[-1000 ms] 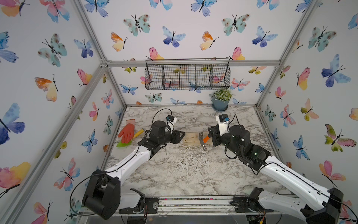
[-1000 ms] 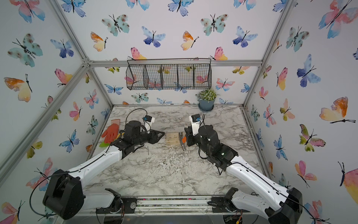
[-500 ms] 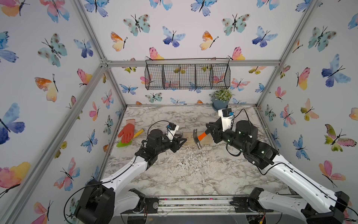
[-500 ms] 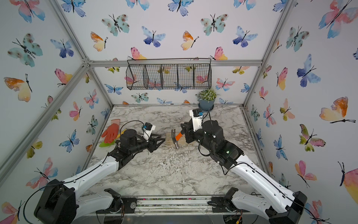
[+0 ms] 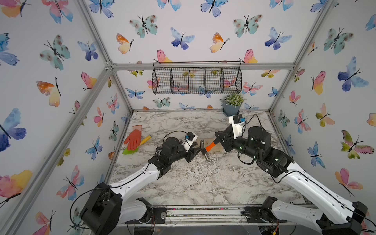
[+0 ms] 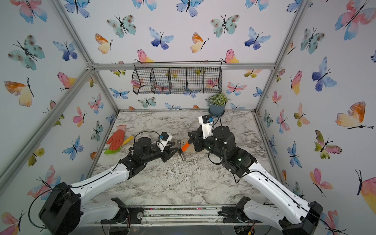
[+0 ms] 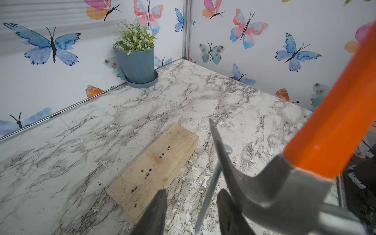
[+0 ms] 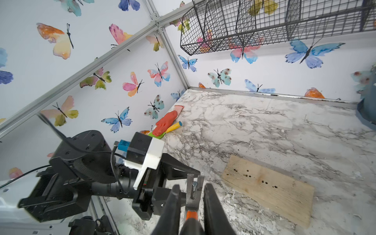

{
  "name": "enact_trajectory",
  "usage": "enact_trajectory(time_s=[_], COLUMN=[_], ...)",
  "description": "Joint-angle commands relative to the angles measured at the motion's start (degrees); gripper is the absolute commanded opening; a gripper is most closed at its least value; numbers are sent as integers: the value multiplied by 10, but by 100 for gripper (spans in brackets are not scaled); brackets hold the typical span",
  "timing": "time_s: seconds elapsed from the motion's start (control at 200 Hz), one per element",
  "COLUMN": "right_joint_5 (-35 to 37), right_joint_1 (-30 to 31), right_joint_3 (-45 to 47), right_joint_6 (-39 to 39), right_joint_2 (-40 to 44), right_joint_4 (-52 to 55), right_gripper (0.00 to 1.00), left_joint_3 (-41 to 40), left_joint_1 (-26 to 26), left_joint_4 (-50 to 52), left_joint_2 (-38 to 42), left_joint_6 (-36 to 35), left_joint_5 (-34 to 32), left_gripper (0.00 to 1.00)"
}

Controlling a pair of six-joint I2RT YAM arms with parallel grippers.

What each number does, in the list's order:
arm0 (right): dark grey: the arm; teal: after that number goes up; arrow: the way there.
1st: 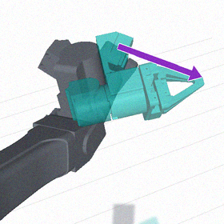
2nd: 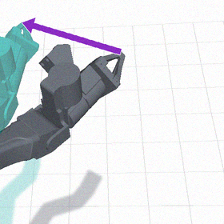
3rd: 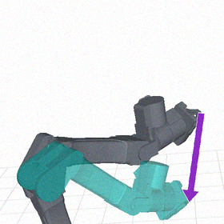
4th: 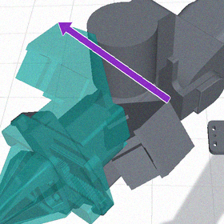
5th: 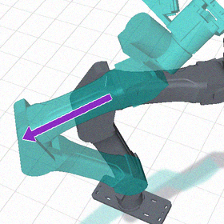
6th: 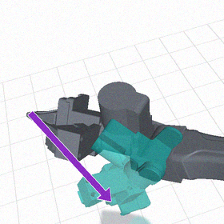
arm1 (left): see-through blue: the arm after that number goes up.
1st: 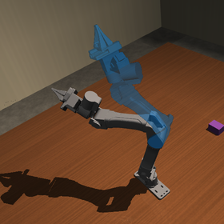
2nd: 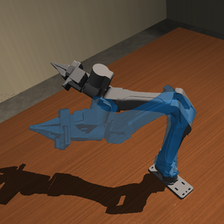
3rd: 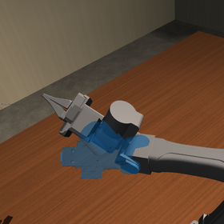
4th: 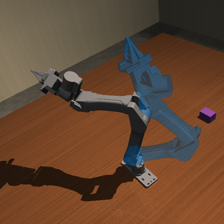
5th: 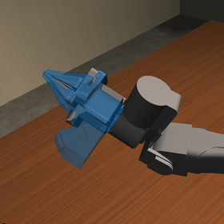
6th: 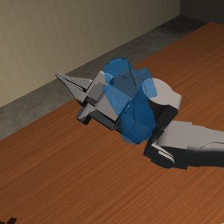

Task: Use a claw hammer to pull out a nail
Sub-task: Pick up the nail with the hammer.

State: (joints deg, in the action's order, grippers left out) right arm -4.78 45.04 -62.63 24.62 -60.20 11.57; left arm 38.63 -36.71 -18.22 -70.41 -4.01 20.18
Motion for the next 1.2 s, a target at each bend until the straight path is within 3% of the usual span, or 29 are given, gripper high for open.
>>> enact_trajectory(time_s=[0.0, 0.155, 0.32, 0.461, 0.961, 1.191], right_joint_5=[-26, -26, -27, -21, -50, -62], right_joint_1=[1, 2, 2, 2, 1, 1], right_joint_3=[-19, -14, -10, -5, -15, -34], right_joint_6=[22, 24, 24, 23, 7, -1], right_joint_2=[22, 25, 26, 29, 25, 20], right_joint_4=[-63, -64, -60, -58, -17, 13], right_gripper=[3, 3, 3, 3, 3, 3], left_joint_3=[19, 18, 18, 16, 18, 15], left_joint_1=[1, 1, 1, 1, 30, 42], left_joint_4=[-10, -16, -15, -12, -13, -13], left_joint_2=[-14, -15, -15, -12, 1, 1], left_joint_6=[-9, -10, -13, -17, -48, -94], left_joint_5=[-2, 1, 9, -1, -53, -91], left_gripper=[37, 29, 9, 3, 0, 0])
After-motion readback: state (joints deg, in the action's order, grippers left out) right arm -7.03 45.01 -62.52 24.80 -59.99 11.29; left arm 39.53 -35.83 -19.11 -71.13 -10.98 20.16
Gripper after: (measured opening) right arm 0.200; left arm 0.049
